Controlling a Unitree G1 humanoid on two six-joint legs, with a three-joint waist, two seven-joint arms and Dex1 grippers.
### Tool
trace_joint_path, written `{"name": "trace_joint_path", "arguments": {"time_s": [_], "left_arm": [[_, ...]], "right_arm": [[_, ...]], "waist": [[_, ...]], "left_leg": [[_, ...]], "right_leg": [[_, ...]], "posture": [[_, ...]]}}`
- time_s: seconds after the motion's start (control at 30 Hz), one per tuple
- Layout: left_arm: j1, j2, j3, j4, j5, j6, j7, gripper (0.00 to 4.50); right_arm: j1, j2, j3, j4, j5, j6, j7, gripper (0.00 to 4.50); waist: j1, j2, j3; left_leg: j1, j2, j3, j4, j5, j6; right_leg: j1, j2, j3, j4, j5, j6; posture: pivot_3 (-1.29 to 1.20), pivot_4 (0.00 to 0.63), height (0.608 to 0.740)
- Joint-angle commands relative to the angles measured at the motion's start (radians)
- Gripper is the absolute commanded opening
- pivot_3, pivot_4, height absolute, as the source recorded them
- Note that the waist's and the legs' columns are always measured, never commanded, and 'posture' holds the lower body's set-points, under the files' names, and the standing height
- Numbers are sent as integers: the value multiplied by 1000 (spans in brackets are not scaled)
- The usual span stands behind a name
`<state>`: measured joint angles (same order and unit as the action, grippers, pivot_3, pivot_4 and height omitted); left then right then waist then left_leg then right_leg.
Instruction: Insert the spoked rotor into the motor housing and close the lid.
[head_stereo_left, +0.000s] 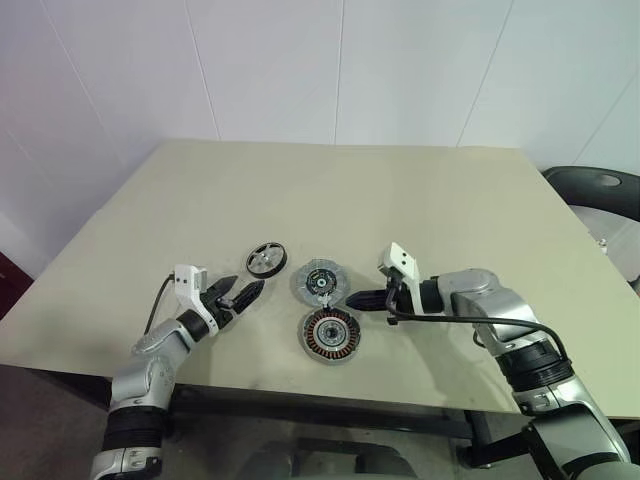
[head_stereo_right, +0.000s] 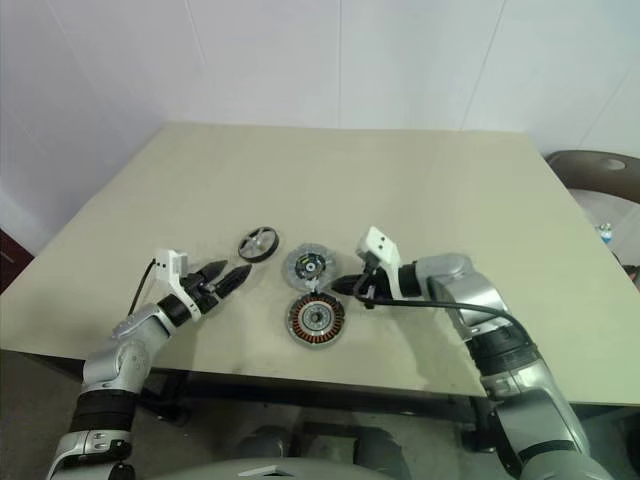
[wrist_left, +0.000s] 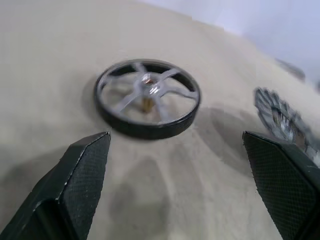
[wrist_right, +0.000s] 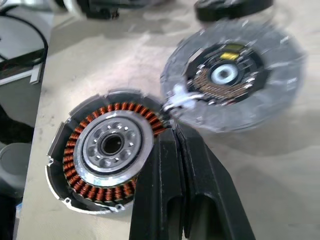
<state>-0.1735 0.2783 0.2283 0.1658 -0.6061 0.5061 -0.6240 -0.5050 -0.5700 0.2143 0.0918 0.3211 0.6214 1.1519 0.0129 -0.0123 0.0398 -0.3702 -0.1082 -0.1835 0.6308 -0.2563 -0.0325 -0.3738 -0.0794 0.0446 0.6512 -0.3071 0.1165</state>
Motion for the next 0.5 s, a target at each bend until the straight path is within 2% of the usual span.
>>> {"name": "trace_joint_path", "arguments": {"time_s": [0.03, 0.27, 0.5], "left_arm": [[-54, -22, 60, -5, -99, 121, 62, 4500], [-101, -100, 136, 32, -236, 314, 165, 4500], [-229, -167, 230, 198, -274, 334, 287, 4500]], "right_arm": [[-32, -26, -42, -47, 44, 12, 37, 43], [-12, -61, -50, -94, 59, 25, 36, 43], [1, -62, -55, -109, 65, 30, 18, 43]], "waist": [[0, 0, 0], [1, 0, 0], [29, 0, 0]], "left_leg": [[0, 0, 0, 0, 0, 0], [-1, 0, 0, 0, 0, 0], [-1, -1, 0, 4, 0, 0]], "right_leg": [[0, 0, 0, 0, 0, 0], [0, 0, 0, 0, 0, 0], [1, 0, -1, 0, 2, 2]], "posture": [[0, 0, 740], [0, 0, 740], [0, 0, 740]]}}
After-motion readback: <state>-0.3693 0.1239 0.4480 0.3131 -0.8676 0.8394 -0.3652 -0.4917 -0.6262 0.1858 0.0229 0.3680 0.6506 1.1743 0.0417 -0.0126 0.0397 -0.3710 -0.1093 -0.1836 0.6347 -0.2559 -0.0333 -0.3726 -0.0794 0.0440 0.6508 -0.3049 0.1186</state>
